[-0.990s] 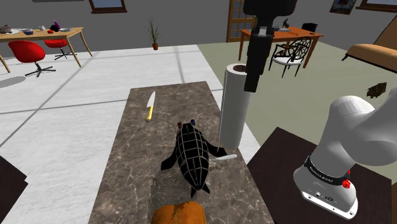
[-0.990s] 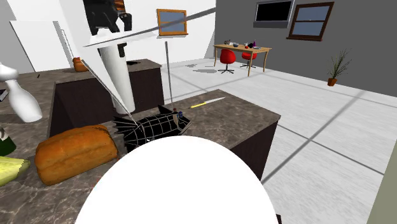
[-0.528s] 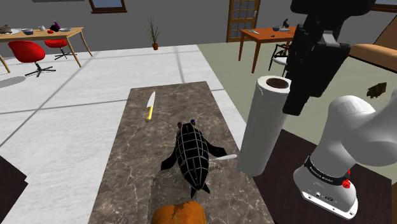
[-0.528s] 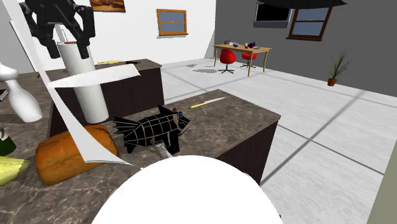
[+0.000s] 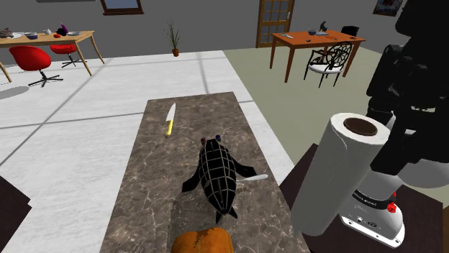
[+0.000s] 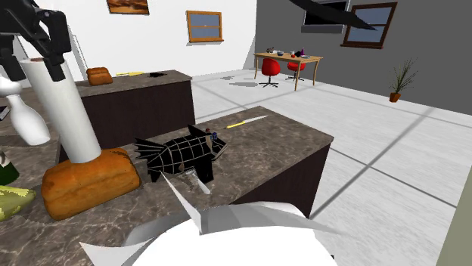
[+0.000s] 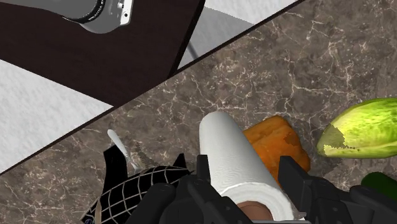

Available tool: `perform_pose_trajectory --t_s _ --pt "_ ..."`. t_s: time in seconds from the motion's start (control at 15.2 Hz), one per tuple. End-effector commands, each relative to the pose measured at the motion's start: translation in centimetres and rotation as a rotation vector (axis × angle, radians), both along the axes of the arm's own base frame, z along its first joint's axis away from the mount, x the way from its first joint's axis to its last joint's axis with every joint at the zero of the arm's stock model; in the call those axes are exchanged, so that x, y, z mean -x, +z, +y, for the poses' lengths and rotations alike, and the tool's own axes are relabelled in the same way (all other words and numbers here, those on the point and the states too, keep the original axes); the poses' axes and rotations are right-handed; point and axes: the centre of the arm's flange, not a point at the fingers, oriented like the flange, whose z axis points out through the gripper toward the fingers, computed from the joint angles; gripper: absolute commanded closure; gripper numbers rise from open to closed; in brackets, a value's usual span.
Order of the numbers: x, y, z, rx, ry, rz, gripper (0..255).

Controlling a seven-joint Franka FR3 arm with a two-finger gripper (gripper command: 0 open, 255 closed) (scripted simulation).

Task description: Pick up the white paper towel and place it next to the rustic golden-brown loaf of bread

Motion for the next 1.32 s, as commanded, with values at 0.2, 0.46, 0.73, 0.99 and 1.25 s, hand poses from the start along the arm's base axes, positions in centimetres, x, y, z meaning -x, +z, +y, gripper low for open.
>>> perform_pose_trajectory --t_s 0.2,0.46,0.73,0.99,1.25 --pt "0.0 -2.7 0.1 0.0 -0.001 0.0 255" --pt "0.0 -4.8 0.1 0.0 -0.001 0.0 255" --pt "0.0 -6.9 0.1 0.0 -0.001 0.0 255" --pt "0.0 -9.0 0.1 0.0 -0.001 0.0 255" --pt "0.0 -11.1 0.1 0.0 -0.001 0.0 255"
